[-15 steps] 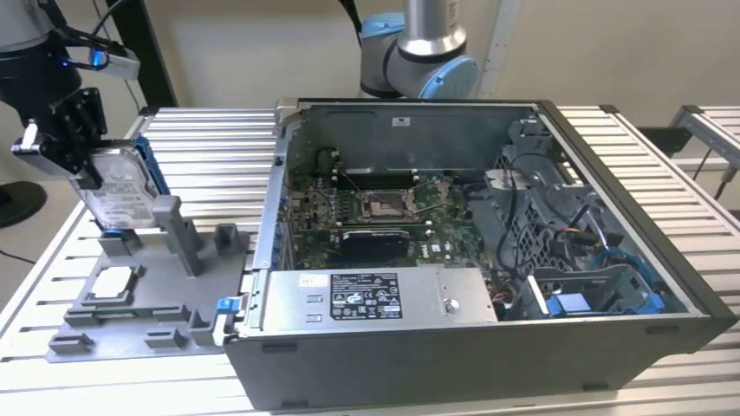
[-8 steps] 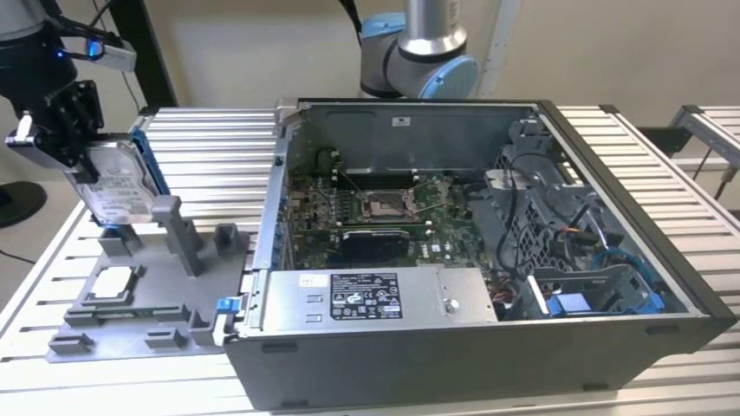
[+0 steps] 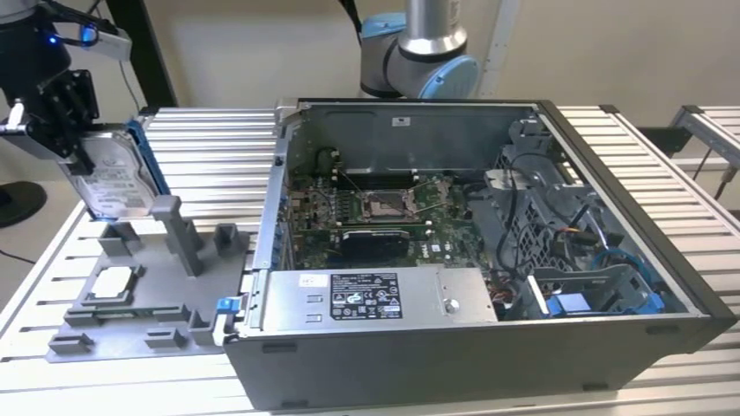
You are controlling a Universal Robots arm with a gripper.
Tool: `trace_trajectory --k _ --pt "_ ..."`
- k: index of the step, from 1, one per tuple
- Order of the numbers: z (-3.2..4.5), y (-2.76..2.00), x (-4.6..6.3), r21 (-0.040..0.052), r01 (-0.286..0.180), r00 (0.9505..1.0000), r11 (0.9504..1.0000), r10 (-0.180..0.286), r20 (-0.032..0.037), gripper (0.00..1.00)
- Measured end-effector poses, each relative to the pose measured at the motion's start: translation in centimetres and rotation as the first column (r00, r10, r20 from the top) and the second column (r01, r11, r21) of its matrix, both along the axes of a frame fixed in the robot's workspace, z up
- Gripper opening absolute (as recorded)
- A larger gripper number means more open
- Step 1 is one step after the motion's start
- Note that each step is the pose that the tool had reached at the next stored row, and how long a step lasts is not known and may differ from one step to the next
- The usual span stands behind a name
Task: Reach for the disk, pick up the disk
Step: 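Pick up the disk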
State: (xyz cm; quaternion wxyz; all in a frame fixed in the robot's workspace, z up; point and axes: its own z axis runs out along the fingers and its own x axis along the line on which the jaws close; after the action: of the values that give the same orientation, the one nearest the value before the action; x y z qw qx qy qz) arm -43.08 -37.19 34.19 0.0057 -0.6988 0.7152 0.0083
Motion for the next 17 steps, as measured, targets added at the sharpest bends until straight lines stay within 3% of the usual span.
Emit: trace_trajectory --k 17 --pt "2.67 0.00 0.0 -0.0001 0.000 1.0000 1.0000 0.000 0.0000 0.00"
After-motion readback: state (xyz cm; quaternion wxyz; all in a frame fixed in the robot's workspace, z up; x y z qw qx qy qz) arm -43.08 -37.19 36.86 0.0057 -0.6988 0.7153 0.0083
